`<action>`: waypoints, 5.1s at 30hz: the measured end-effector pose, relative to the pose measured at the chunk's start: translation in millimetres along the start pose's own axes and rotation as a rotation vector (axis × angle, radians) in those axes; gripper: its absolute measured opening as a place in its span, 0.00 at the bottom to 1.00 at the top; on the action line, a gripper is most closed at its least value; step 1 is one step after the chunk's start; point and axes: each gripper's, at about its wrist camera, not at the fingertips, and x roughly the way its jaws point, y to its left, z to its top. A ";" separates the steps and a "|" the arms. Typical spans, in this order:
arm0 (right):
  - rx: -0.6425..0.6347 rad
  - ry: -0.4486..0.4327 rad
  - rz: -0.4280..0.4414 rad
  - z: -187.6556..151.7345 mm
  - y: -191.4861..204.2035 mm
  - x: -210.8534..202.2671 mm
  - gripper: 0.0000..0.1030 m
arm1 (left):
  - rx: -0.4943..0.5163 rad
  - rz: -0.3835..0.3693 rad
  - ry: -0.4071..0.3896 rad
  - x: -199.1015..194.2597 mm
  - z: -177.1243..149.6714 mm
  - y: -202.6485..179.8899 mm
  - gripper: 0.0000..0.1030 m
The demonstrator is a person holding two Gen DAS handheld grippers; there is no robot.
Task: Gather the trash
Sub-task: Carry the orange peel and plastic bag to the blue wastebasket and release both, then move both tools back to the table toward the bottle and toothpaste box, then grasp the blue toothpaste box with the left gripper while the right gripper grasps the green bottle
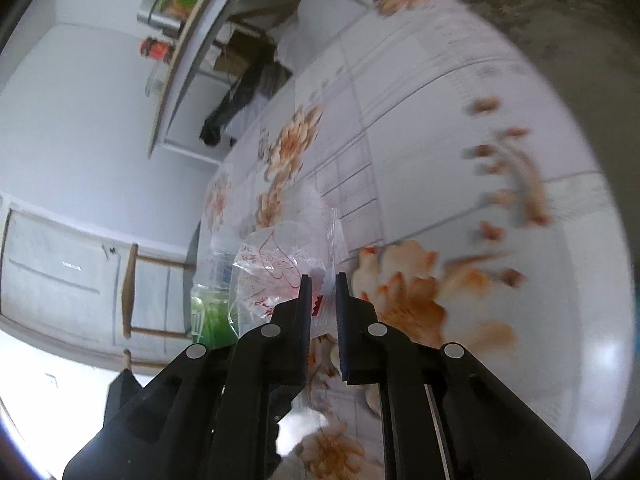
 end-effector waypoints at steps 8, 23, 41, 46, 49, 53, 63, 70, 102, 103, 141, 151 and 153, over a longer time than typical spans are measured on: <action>0.057 -0.138 0.006 -23.2 -31.0 -76.1 0.09 | 0.046 -0.158 -0.116 -57.7 -20.1 -12.7 0.08; 0.376 -0.463 -0.038 -104.7 -138.4 -196.7 0.10 | 0.200 -0.405 -0.127 -75.2 14.8 -96.5 0.08; 0.657 -0.589 -0.585 -185.6 -277.3 -257.9 0.10 | 0.498 -0.558 0.360 71.6 8.3 -355.4 0.08; 0.713 -0.579 -0.592 -174.6 -311.8 -244.6 0.18 | 0.563 -0.535 0.389 111.4 1.2 -404.6 0.19; 0.744 -0.573 -0.542 -170.2 -337.9 -231.7 0.44 | 0.546 -0.522 0.395 133.7 1.1 -420.2 0.35; 0.802 -0.554 -0.504 -179.1 -356.8 -225.5 0.45 | 0.449 -0.542 0.408 143.3 12.1 -407.8 0.38; 0.743 -0.553 -0.517 -190.0 -339.2 -233.9 0.45 | 0.339 -0.654 0.372 111.8 43.1 -368.6 0.38; 0.710 -0.561 -0.475 -190.8 -326.1 -231.4 0.41 | 0.237 -0.744 0.372 82.5 65.6 -343.0 0.38; 0.140 -0.326 -0.195 -109.6 -54.8 -150.1 0.77 | -0.074 -0.478 -0.074 -145.3 -19.2 22.0 0.69; 0.106 -0.288 -0.183 -101.5 -40.2 -133.7 0.79 | -0.090 -0.463 -0.089 -150.7 -23.4 33.0 0.70; -0.211 0.124 -0.262 -75.0 120.3 132.3 0.61 | -0.285 0.043 -0.107 -119.5 -47.6 178.1 0.78; -0.130 0.031 -0.296 -88.3 72.0 74.0 0.61 | -0.015 0.278 0.020 -60.3 -34.3 143.1 0.74; -0.122 0.020 -0.283 -89.9 69.3 72.1 0.61 | -0.052 0.284 0.038 -57.1 -33.0 149.5 0.67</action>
